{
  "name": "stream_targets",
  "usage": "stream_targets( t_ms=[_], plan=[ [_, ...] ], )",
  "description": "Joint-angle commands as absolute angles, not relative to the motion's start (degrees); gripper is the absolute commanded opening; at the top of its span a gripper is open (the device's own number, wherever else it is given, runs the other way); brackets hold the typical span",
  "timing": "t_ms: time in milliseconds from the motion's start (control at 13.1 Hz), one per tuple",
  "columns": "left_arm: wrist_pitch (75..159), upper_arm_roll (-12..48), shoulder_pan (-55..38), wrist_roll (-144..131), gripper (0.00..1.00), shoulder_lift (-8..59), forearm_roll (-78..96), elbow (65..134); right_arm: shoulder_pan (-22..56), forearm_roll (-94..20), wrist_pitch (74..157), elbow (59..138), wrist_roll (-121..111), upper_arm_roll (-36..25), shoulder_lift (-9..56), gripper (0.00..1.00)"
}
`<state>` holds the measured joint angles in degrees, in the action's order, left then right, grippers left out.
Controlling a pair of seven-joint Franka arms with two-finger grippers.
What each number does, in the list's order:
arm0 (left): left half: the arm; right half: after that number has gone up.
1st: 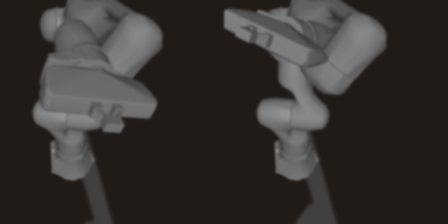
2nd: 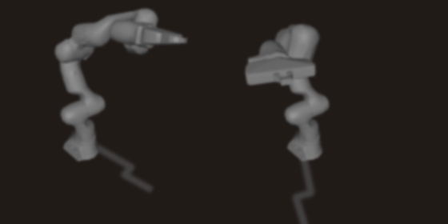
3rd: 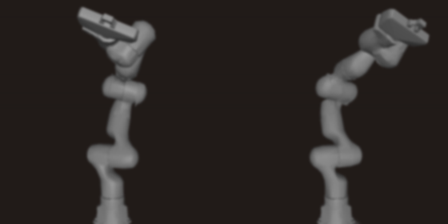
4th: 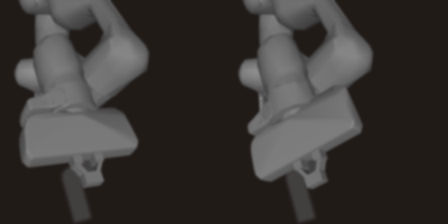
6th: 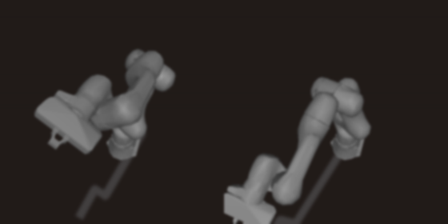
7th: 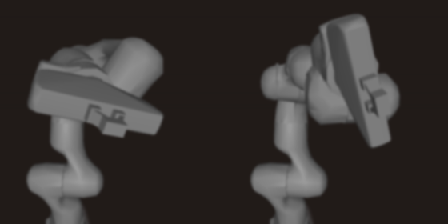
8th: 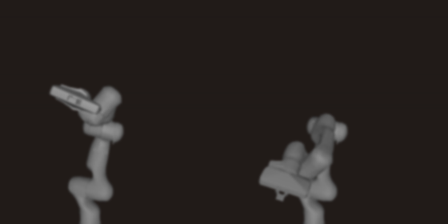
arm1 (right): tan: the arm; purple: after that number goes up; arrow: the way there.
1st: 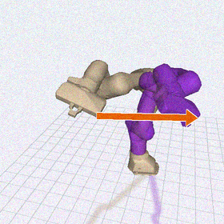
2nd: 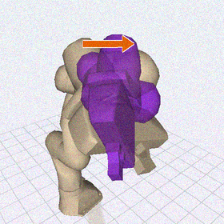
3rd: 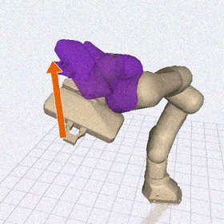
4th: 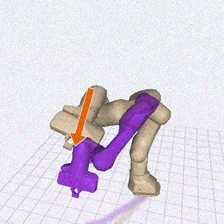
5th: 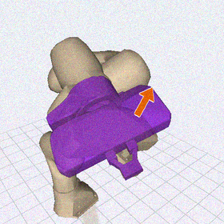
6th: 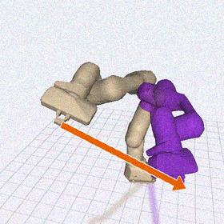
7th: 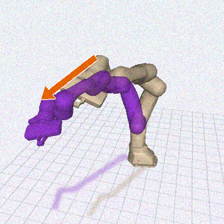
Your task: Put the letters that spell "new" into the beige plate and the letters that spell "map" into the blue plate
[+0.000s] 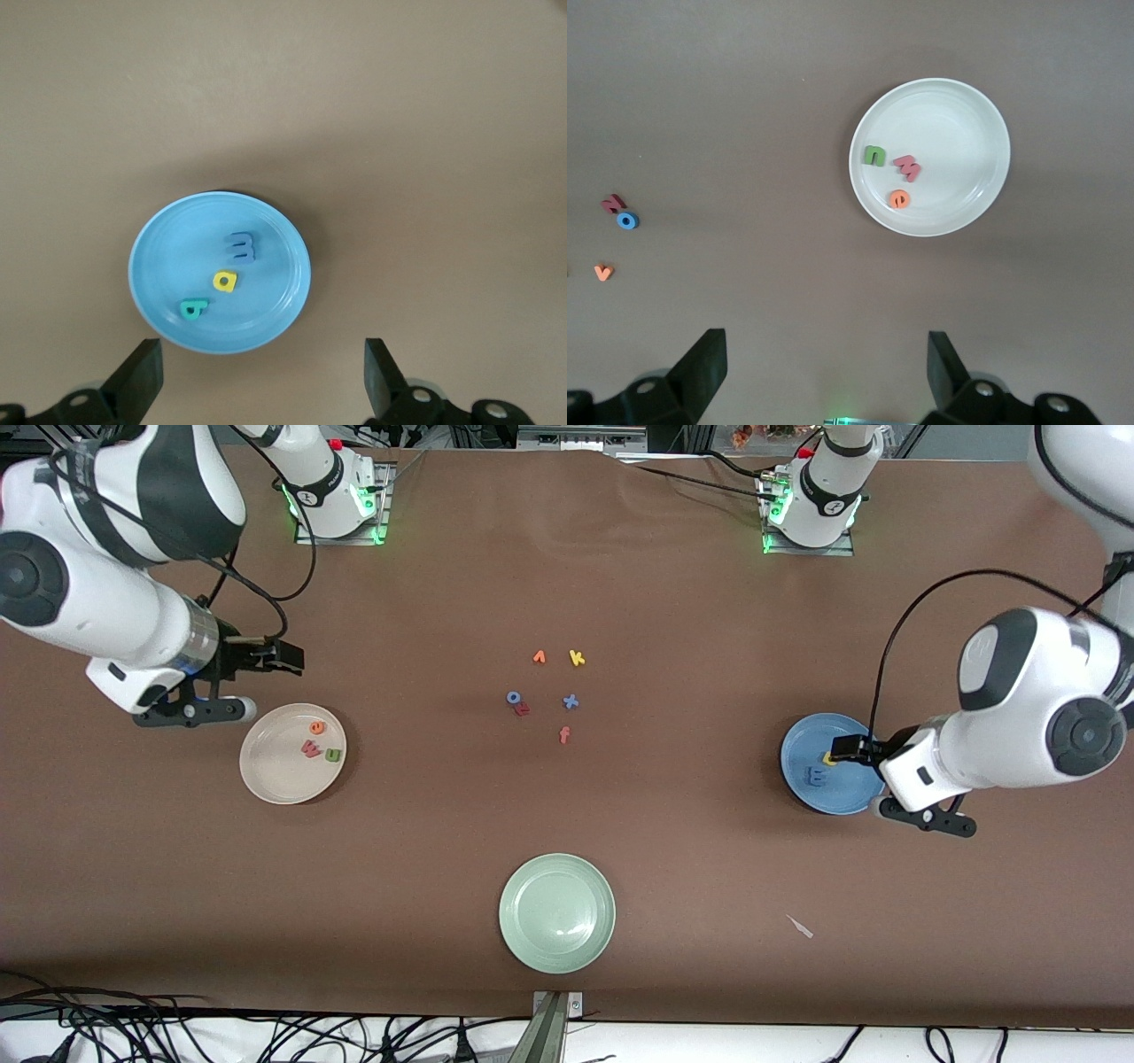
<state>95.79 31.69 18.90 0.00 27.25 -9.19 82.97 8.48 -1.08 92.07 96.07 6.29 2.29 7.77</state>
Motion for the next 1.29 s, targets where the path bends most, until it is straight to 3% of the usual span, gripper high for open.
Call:
stream_targets(
  t_ms=[0,152,380,533,761,913,1217],
  plan=[
    [89.8,30.4,17.1,1.4,1.00,25.0,-8.3,76.8,5.3,-0.2,91.8,98.2,6.2,3.8,4.7,1.00],
    [90.1,28.8,16.4,0.9,1.00,20.1,-8.2,76.8,4.0,-0.1,91.8,98.1,6.3,4.7,3.6,1.00],
    [90.3,13.5,4.6,0.9,1.00,12.9,-5.8,77.0,1.9,-0.1,89.1,98.1,6.1,4.7,1.1,1.00],
    [90.5,8.0,3.7,0.9,1.00,9.9,1.9,78.7,1.1,-0.1,88.1,97.8,5.5,4.7,-0.3,1.00],
    [98.7,5.0,1.2,0.9,1.00,5.3,4.5,87.6,1.1,-0.1,88.5,97.6,4.7,4.4,-1.0,1.00],
    [99.1,0.6,-3.7,0.9,1.00,2.9,4.4,91.7,0.8,-0.2,88.5,97.6,3.9,4.0,-1.0,1.00],
    [99.3,0.6,-3.8,0.9,1.00,1.3,2.9,96.3,1.5,0.8,88.8,97.1,3.6,3.9,-0.9,1.00]
  ],
)
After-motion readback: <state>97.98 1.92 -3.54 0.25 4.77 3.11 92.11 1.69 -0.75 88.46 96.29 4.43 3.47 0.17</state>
